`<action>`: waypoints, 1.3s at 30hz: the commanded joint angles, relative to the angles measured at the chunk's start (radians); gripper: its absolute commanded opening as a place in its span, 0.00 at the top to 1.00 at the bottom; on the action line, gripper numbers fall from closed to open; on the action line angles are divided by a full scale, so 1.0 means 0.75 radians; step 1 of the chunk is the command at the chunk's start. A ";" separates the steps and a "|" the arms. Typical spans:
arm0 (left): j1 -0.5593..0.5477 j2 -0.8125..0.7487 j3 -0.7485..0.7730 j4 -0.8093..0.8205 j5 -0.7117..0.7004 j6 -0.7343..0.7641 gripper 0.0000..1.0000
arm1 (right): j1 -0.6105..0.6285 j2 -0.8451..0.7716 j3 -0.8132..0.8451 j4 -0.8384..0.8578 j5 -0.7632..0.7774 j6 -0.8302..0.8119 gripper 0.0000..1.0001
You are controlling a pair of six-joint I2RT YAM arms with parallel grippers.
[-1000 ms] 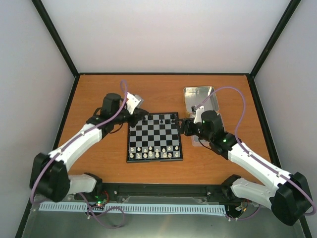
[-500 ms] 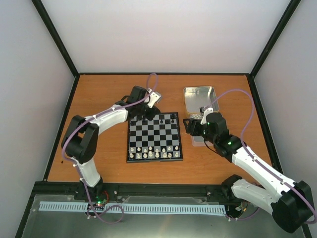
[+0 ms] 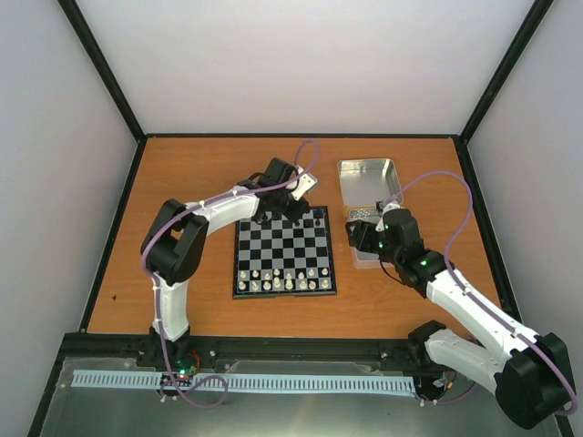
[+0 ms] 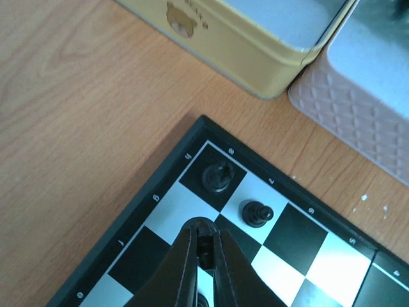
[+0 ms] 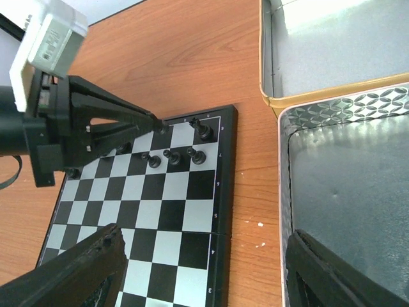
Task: Set up the chess pieces on the board
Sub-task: Place the chess piece on the chessboard.
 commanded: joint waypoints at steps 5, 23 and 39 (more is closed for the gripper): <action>-0.017 0.096 0.122 -0.092 -0.062 0.028 0.98 | -0.016 0.028 -0.021 0.020 -0.021 0.022 0.31; -0.023 0.193 0.194 -0.136 -0.073 0.016 0.98 | -0.020 0.028 -0.025 0.024 -0.056 0.036 0.31; -0.023 -0.026 0.230 -0.148 -0.038 -0.038 0.62 | -0.032 0.015 0.072 -0.156 0.123 0.085 0.31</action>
